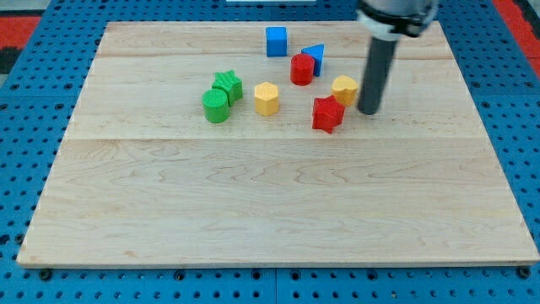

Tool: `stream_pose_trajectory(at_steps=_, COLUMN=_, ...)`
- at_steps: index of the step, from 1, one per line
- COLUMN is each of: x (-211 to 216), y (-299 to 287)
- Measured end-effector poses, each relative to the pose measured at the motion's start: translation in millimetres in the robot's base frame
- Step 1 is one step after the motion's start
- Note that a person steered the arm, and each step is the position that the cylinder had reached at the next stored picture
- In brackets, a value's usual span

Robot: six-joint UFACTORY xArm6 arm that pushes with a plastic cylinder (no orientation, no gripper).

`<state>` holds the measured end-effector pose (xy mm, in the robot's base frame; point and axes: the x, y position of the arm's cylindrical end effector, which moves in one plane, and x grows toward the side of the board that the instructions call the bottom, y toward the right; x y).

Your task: Move the yellow heart to the bottom of the red circle

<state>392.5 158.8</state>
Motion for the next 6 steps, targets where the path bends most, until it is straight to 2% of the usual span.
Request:
stream_pose_trajectory(at_steps=1, x=-27, y=-3)
stream_pose_trajectory(at_steps=4, x=-34, y=-77)
stream_pose_trajectory(at_steps=6, x=5, y=-19)
